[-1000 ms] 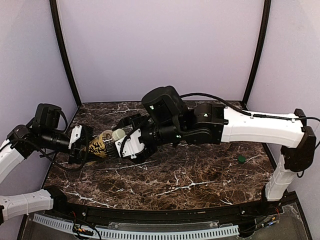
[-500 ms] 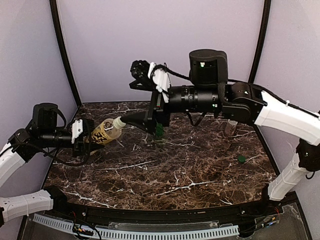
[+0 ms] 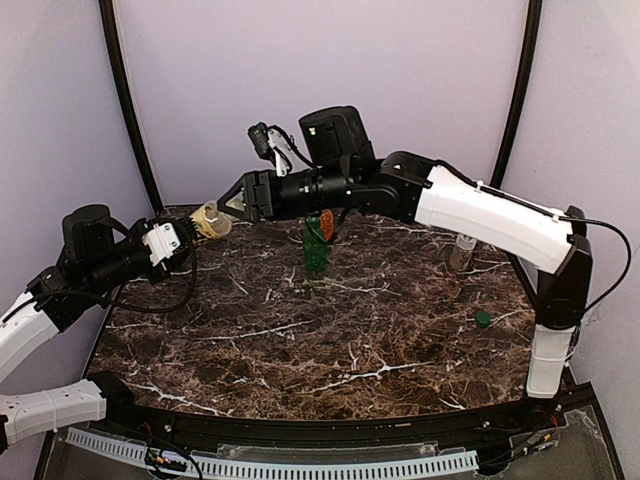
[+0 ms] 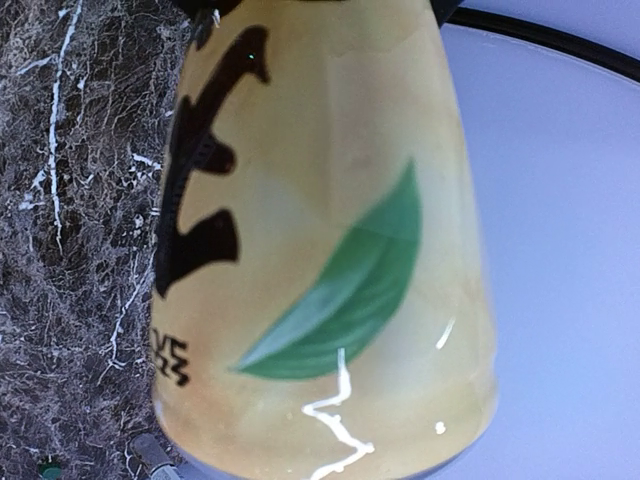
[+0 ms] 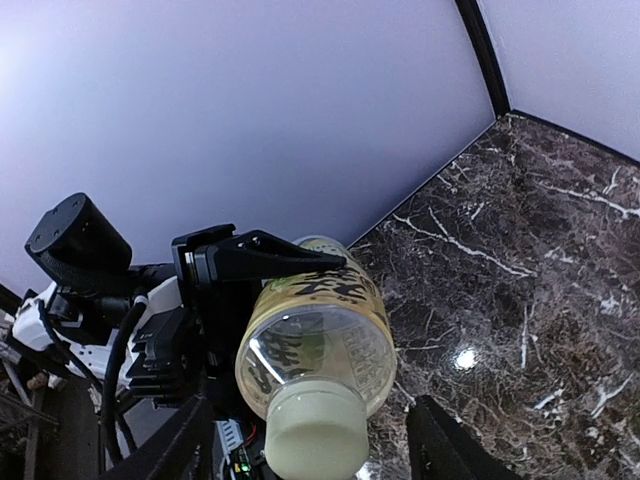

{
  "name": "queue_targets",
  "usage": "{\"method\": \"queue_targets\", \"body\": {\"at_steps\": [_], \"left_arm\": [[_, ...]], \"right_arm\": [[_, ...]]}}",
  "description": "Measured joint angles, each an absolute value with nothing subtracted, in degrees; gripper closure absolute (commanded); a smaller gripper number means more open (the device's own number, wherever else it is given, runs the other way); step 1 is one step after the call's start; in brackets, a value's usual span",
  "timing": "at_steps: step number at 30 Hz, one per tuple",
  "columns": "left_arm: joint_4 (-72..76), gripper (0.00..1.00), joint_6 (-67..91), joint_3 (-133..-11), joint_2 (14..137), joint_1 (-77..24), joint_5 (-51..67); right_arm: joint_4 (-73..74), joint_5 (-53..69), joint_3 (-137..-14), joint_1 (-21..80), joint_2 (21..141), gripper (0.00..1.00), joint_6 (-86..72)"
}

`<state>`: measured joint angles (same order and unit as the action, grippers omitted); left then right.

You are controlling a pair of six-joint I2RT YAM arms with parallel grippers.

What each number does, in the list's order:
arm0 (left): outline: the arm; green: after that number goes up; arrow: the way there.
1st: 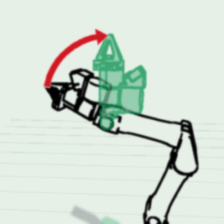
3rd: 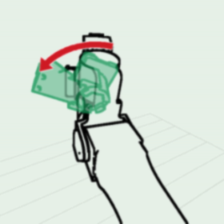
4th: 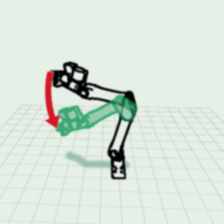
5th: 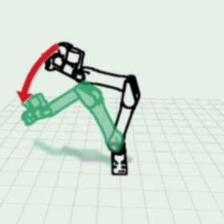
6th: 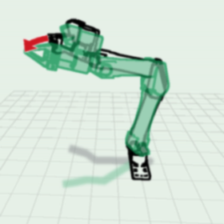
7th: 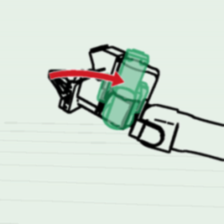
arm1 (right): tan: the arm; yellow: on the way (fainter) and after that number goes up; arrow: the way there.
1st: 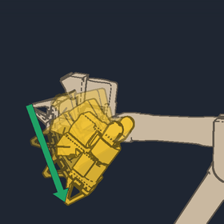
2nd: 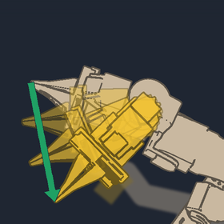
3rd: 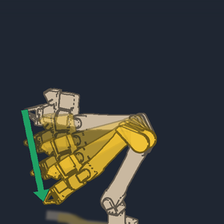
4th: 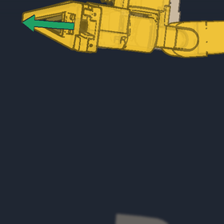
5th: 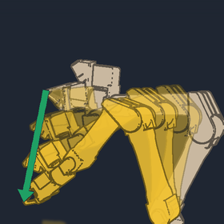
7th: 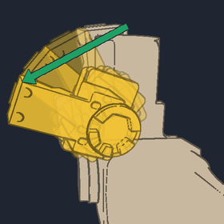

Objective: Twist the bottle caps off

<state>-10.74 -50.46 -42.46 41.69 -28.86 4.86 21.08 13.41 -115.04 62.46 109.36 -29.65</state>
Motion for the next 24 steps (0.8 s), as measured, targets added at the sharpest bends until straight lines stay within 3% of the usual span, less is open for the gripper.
{"method": "queue_targets", "body": {"at_steps": [6, 11, 17, 24], "left_arm": [[-9.5, 0.88, -51.9, -42.0, 41.6, -29.2, 2.9], [-8.9, 0.88, -52.1, -41.8, 41.5, -29.2, 2.5], [-8.8, 0.88, -52.2, -41.5, 41.5, -29.2, 2.5], [-10.0, 0.89, -51.9, -41.5, 40.6, -29.1, 3.8]], "right_arm": [[21.4, 14.7, -116.0, 62.5, 110.8, 0.6, -34.2], [21.2, 14.9, -115.7, 62.3, 110.8, 0.64, -36.1], [21.1, 15.0, -115.3, 62.2, 110.8, 0.99, -36.9], [20.9, 16.6, -115.1, 62.3, 110.8, 1.0, -30.5]]}}
